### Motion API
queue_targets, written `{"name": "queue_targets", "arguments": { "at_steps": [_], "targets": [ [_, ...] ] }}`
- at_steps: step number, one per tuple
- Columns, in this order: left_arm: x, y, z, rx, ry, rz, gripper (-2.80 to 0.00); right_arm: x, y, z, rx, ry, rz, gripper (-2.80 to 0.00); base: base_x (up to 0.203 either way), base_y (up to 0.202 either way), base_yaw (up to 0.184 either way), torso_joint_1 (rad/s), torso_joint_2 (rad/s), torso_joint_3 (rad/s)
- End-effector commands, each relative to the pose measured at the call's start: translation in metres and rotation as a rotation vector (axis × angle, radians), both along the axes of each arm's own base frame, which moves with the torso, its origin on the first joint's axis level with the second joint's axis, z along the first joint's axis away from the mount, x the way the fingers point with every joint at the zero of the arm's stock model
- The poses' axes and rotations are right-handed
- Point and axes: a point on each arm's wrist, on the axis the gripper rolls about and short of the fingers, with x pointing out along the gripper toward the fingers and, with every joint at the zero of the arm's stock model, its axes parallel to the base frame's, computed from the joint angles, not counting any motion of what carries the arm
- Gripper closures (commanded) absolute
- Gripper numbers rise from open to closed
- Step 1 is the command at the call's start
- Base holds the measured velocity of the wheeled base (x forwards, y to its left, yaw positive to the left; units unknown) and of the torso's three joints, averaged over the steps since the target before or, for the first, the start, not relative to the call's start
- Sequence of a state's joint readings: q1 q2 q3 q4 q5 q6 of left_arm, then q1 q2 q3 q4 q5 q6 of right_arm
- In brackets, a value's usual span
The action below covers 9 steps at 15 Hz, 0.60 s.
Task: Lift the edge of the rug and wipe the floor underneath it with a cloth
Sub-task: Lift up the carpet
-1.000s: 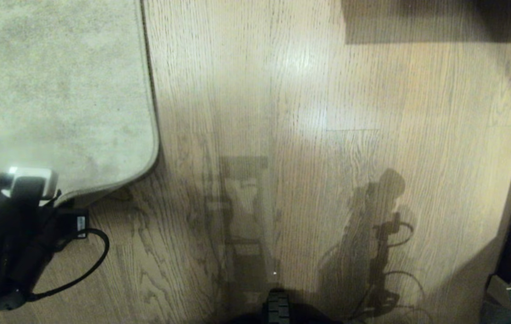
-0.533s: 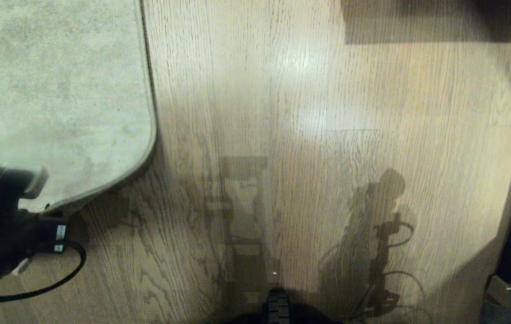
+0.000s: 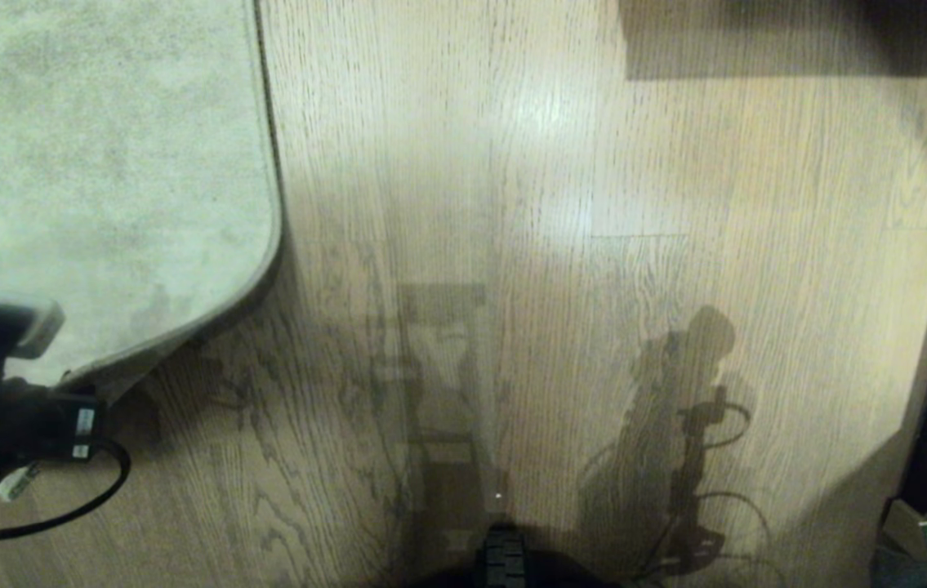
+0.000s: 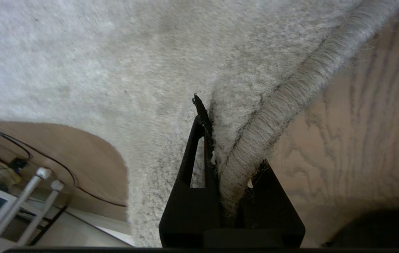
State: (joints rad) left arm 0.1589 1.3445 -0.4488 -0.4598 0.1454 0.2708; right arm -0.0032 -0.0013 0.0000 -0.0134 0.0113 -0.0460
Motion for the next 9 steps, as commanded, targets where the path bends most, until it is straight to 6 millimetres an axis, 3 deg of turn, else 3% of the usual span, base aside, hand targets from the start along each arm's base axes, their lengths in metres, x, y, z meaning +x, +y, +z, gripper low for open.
{"name": "queue_targets", "arguments": {
  "at_steps": [1,4,9],
  "targets": [
    [0.008,0.011,0.002,0.002,0.000,0.008,0.00,0.000,0.000,0.000,-0.002,0.001,0.001,0.00,0.000,0.000,0.000,0.000,0.00,0.000],
    [0.013,0.023,0.004,-0.013,-0.008,0.019,0.00,0.000,0.000,0.000,-0.002,0.001,0.001,0.00,0.000,0.000,0.000,0.000,0.00,0.000],
    [0.012,0.024,0.002,-0.015,-0.002,0.024,0.00,0.000,0.000,0.000,-0.002,0.001,0.001,0.00,0.000,0.000,0.000,0.000,0.00,0.000]
  ]
}}
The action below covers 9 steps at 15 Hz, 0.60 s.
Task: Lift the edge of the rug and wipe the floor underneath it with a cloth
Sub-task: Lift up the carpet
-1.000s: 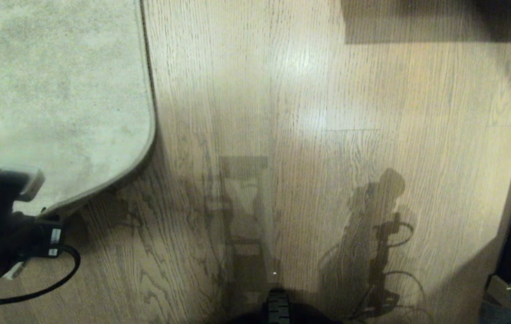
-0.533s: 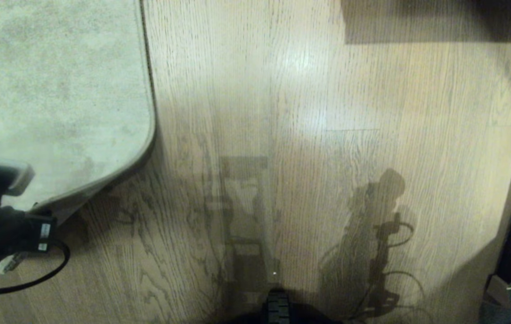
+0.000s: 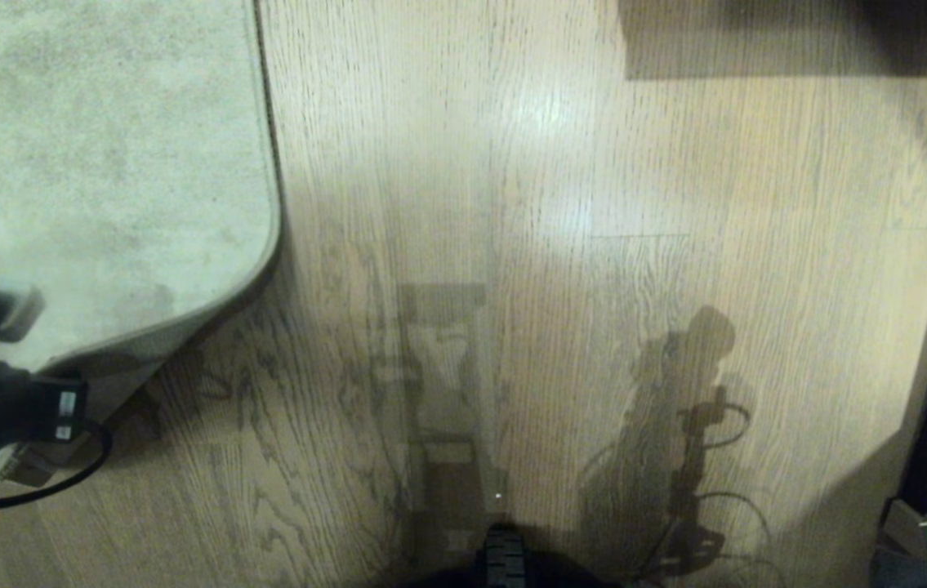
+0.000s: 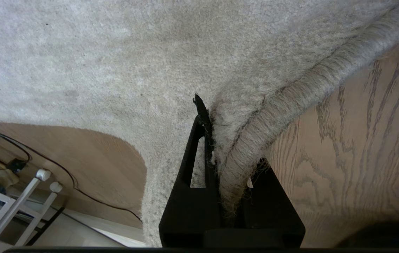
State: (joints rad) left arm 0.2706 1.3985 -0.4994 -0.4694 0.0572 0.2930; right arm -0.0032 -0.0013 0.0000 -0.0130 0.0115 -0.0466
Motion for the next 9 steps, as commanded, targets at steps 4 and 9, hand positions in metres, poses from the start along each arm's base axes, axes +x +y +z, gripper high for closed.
{"name": "queue_targets", "arguments": {
  "at_steps": [4,9],
  "targets": [
    [-0.0031,-0.0013,-0.0043,-0.001,0.014,-0.001,0.00,0.0001,0.0000,0.0001,-0.001,0.000,0.001,0.00,0.000,0.000,0.000,0.000,0.00,0.000],
    [-0.0070,-0.0023,-0.0086,-0.005,0.028,0.000,0.00,0.0001,0.0000,0.0001,0.001,0.000,0.001,0.00,0.000,0.000,0.000,0.000,0.00,0.000]
  ]
}}
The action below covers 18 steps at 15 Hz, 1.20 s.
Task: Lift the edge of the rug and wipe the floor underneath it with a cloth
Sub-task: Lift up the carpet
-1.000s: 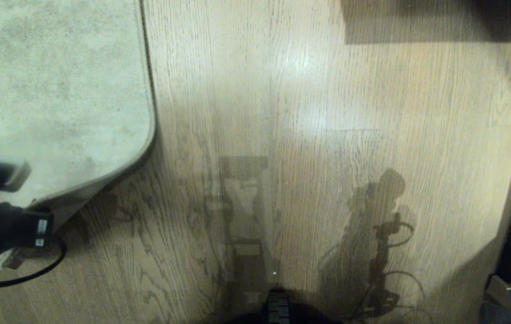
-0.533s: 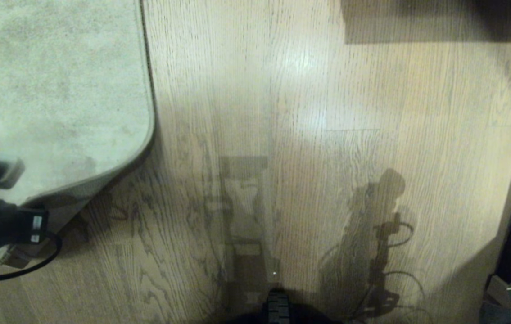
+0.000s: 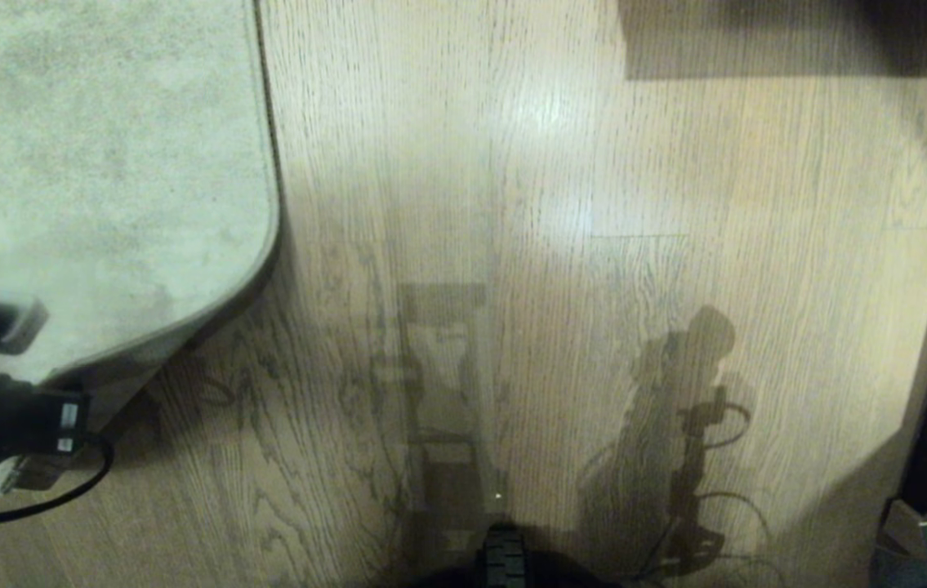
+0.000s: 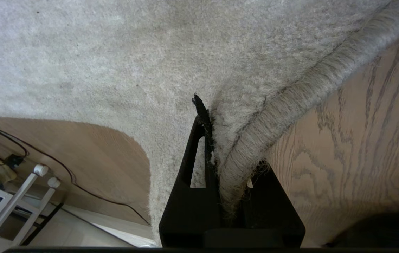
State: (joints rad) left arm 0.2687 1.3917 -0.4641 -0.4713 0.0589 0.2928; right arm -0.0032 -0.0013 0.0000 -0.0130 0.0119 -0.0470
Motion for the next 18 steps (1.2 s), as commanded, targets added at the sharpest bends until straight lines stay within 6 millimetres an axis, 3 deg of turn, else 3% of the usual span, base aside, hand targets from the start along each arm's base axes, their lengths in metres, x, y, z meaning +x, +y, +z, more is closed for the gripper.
{"name": "queue_targets", "arguments": {
  "at_steps": [1,15,18],
  "targets": [
    [-0.0025,-0.0007,-0.0023,0.000,0.007,0.000,0.00,0.0001,0.0000,0.0001,-0.001,0.000,0.000,0.00,0.000,0.000,0.000,0.000,0.00,0.000],
    [-0.0051,-0.0018,-0.0051,-0.006,0.015,0.000,0.00,0.0001,0.0000,0.0001,0.001,0.000,0.000,0.00,0.000,0.000,0.000,0.000,0.00,0.000],
    [-0.0057,-0.0019,-0.0056,-0.007,0.016,0.000,0.00,0.0001,0.0000,0.0001,-0.001,0.000,0.000,0.00,0.001,0.133,-0.002,0.004,0.00,0.000]
  ]
}}
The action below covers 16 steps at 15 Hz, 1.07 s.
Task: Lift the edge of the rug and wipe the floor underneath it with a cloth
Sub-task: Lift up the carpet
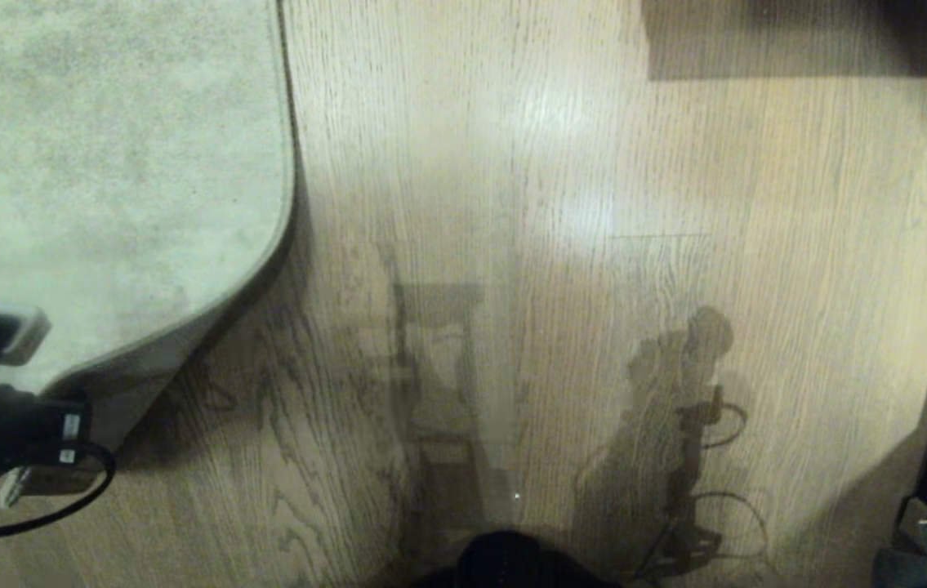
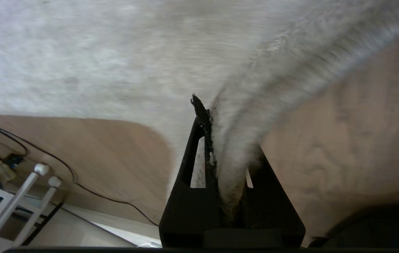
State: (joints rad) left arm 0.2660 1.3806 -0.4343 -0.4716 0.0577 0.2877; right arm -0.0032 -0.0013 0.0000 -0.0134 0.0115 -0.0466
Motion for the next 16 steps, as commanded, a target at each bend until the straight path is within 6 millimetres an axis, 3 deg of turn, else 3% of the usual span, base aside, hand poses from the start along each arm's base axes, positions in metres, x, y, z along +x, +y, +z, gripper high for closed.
{"name": "queue_targets", "arguments": {
  "at_steps": [1,13,16],
  "targets": [
    [0.000,0.000,0.000,0.003,0.002,0.002,0.00,0.000,0.000,0.000,-0.001,0.001,0.001,0.00,0.000,0.196,0.002,0.002,0.01,-0.002],
    [0.001,0.001,0.001,0.003,-0.005,-0.005,0.00,0.000,0.000,0.000,0.000,0.001,0.001,0.00,0.000,0.193,-0.002,0.005,0.00,0.001],
    [0.006,0.002,0.009,0.009,-0.034,-0.038,0.00,0.000,0.000,0.000,-0.001,0.001,0.001,0.00,0.000,0.084,-0.002,0.002,0.00,0.000]
  ]
}}
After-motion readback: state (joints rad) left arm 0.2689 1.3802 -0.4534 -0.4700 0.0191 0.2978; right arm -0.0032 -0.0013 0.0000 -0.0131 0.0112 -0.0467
